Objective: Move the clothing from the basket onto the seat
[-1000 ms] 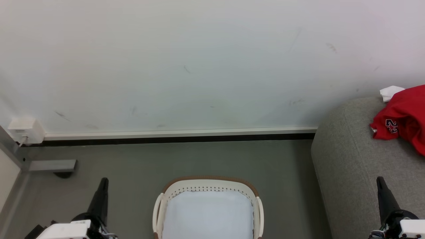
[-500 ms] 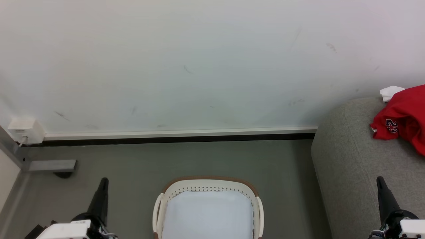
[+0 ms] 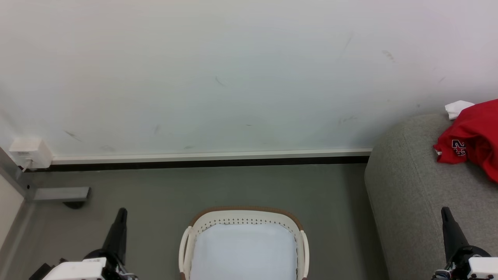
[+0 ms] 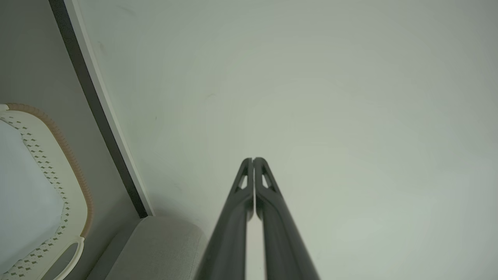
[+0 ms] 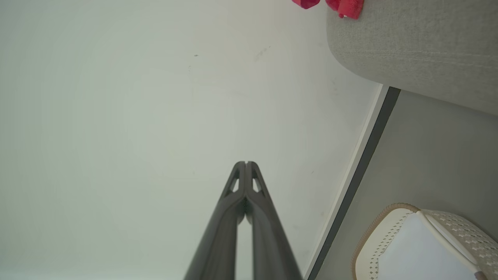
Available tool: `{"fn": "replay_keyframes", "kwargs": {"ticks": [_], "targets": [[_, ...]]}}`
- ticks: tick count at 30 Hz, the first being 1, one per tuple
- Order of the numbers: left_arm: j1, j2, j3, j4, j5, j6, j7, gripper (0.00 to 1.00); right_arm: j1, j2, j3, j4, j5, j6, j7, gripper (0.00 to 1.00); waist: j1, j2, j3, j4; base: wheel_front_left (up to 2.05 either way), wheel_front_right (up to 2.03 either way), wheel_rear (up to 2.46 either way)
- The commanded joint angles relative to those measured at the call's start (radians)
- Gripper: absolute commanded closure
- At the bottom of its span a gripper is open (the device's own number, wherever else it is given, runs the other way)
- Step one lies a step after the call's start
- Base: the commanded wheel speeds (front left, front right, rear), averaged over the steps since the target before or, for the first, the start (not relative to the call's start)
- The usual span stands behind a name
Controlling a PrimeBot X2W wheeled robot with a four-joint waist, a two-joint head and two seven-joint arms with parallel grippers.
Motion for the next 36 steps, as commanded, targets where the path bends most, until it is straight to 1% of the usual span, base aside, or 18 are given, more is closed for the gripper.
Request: {"fn": "replay_keyframes", "kwargs": {"ticks": [1, 36], "targets": [[-0.008, 0.007, 0.001, -0.003, -0.015, -0.004, 0.004, 1.0, -0.012, -0.007, -0.004, -0.004, 0.002, -0.002, 0.003, 1.0, 0.0, 0.0, 0.0, 0.0, 0.0, 0.0, 0.0], [-0.008, 0.007, 0.001, -0.003, -0.015, -0.004, 0.004, 1.0, -0.012, -0.007, -0.004, -0.004, 0.002, -0.002, 0.003, 1.0, 0.0, 0.0, 0.0, 0.0, 0.0, 0.0, 0.0]]}}
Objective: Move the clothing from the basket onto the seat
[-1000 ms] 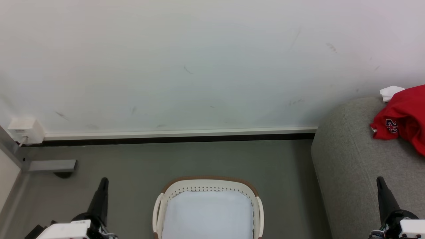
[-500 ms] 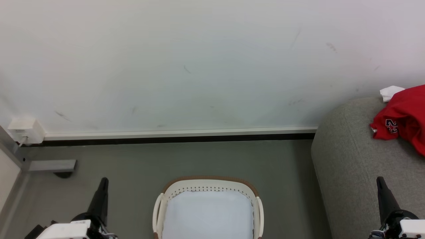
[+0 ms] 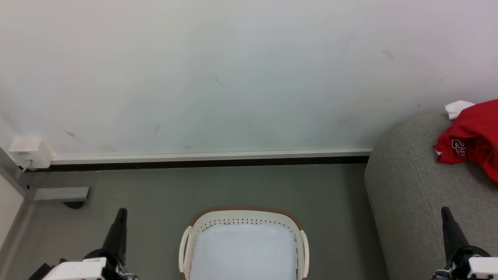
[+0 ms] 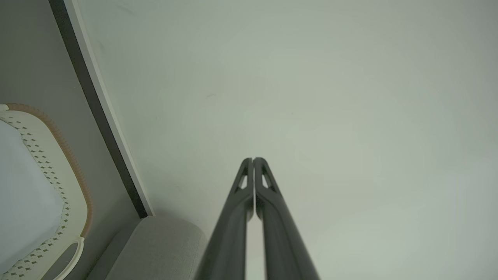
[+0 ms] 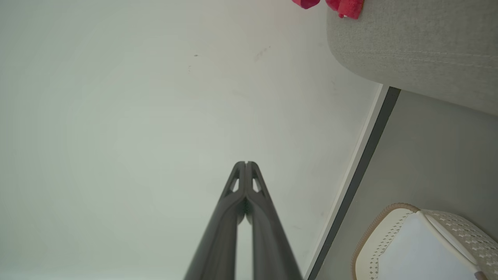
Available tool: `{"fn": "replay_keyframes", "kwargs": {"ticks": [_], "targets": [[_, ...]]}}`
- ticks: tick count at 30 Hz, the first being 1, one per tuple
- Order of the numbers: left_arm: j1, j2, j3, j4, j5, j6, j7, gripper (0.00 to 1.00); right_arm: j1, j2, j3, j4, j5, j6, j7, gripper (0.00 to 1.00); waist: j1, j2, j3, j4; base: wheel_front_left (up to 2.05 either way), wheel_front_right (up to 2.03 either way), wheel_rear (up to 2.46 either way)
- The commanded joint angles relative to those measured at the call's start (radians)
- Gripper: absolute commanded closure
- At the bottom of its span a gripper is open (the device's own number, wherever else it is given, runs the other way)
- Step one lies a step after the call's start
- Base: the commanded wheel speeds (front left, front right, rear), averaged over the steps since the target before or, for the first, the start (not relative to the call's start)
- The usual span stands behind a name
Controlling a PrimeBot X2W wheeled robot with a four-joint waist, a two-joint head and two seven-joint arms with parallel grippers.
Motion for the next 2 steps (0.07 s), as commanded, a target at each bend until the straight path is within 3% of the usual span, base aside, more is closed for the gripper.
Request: {"fn": "replay_keyframes", "kwargs": {"ticks": [1, 2], "targets": [[-0.008, 0.007, 0.001, -0.003, -0.015, -0.004, 0.004, 1.0, -0.012, -0.007, -0.004, -0.004, 0.002, -0.002, 0.003, 1.0, 0.0, -0.0001, 0.0, 0.0, 0.0, 0.0, 0.0], [-0.008, 0.007, 0.001, -0.003, -0.015, -0.004, 0.004, 1.0, -0.012, -0.007, -0.004, -0.004, 0.002, -0.002, 0.003, 1.0, 0.0, -0.0001, 0.0, 0.0, 0.0, 0.0, 0.0]]}}
